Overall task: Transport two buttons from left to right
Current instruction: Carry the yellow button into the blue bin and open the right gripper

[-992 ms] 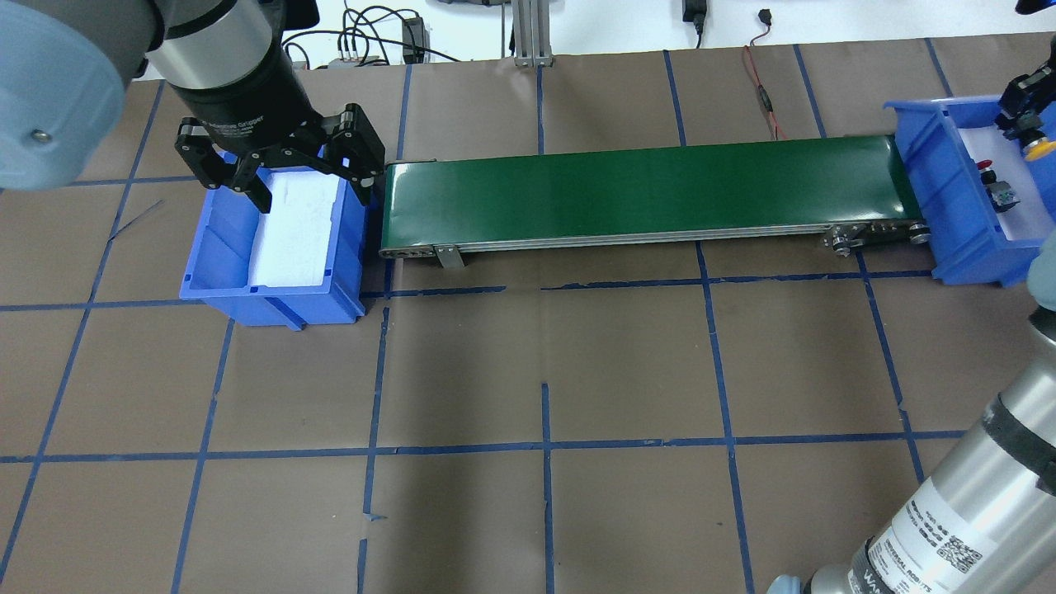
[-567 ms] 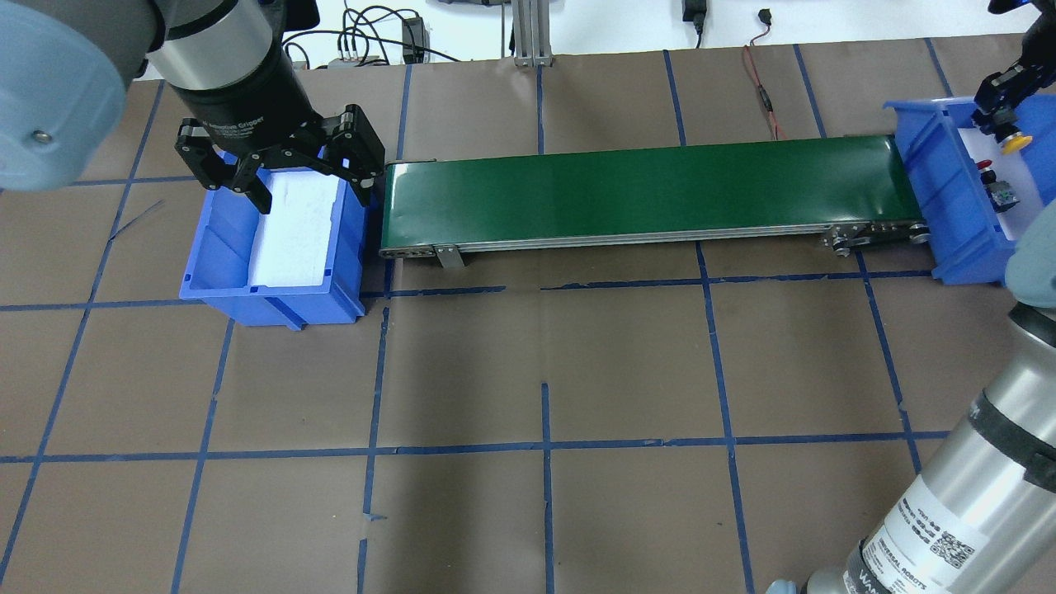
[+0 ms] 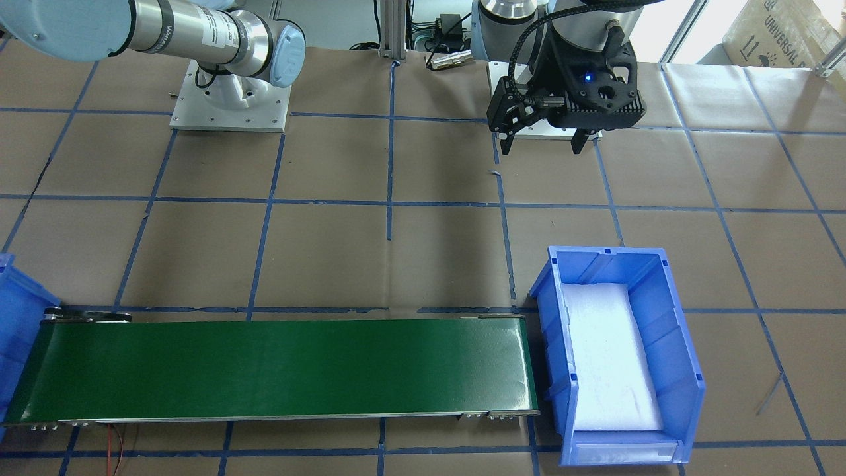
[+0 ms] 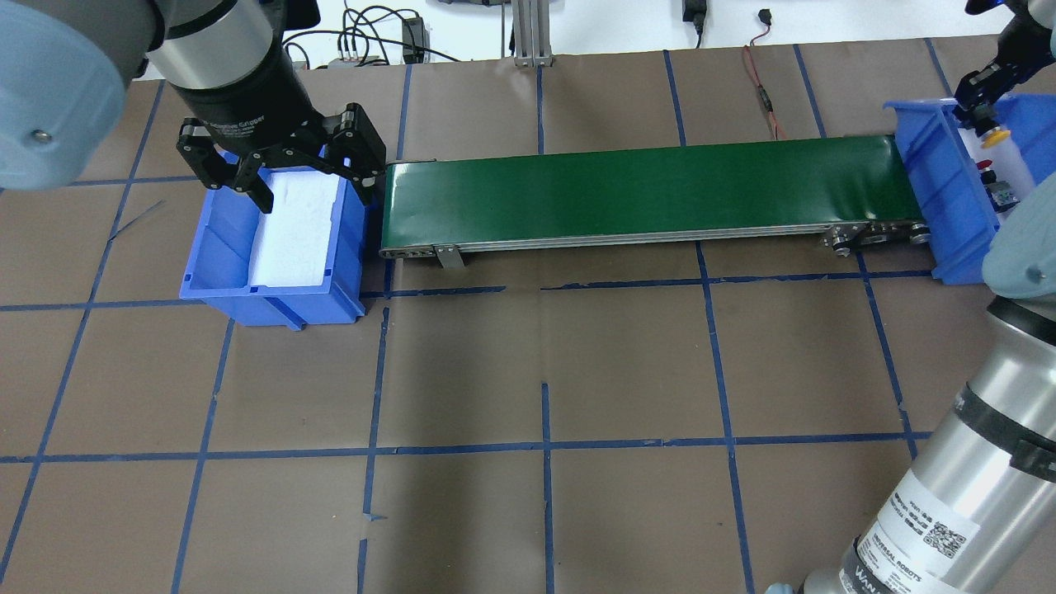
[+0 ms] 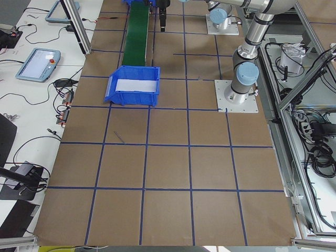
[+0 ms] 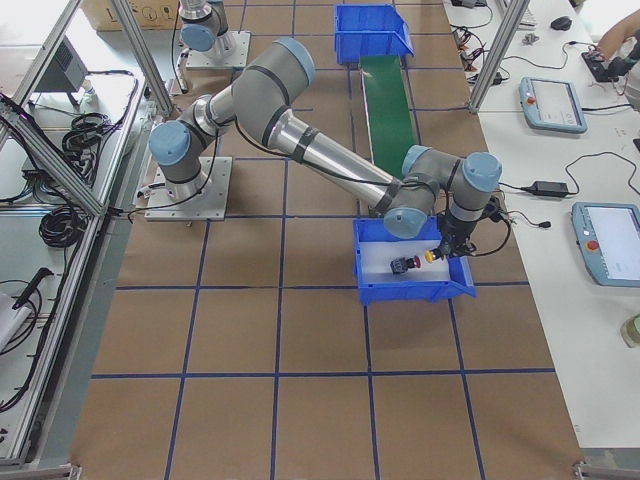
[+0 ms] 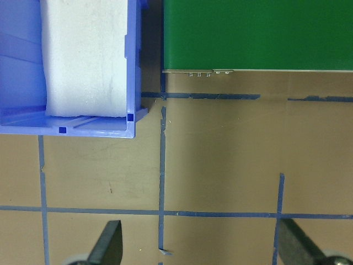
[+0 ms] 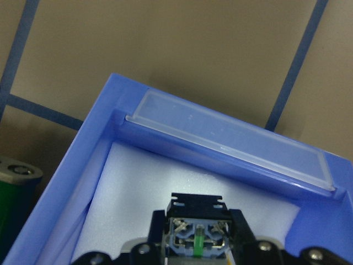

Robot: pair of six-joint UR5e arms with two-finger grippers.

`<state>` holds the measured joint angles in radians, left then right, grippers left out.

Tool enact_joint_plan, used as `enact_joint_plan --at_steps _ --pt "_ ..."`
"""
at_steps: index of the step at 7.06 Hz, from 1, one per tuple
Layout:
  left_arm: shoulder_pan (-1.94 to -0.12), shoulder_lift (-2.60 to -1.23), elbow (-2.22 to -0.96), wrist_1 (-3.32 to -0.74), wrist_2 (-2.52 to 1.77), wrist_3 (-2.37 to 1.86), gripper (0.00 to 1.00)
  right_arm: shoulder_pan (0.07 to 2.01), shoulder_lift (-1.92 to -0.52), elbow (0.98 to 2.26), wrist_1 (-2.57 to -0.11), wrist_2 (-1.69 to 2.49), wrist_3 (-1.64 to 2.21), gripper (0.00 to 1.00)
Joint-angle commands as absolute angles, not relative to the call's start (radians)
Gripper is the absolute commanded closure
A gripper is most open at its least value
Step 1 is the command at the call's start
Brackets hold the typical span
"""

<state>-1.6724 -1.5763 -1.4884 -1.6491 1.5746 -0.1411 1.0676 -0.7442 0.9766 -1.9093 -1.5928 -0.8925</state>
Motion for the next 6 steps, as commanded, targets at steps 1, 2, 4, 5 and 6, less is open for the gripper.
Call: enact_joint_plan --at_steps 1,2,4,5,6 --pt "-1.674 -1.577 -1.488 -1.649 1.575 -0.141 0.0 1.068 -0.738 0.977 -1.91 -1.592 -0.891 0.68" --pt "-1.675 -1.575 -1.488 -1.651 1.575 -0.141 0.0 1.068 -0.727 0.977 -1.91 -1.592 -0.891 0.29" --pt "-1.674 -1.575 -1.489 -1.649 1.578 -0.141 0.0 1.068 -0.727 0.977 -1.895 -1.597 -0.891 0.16" --pt "-1.675 -1.577 -1.489 -1.649 1.578 -0.141 0.0 1.066 -0.741 0.976 -1.893 -1.597 -0.891 0.14" --pt "-1.675 -1.575 -1.489 -1.651 1.578 -0.14 0.0 1.066 -0.774 0.976 -1.87 -1.595 -0.891 0.12"
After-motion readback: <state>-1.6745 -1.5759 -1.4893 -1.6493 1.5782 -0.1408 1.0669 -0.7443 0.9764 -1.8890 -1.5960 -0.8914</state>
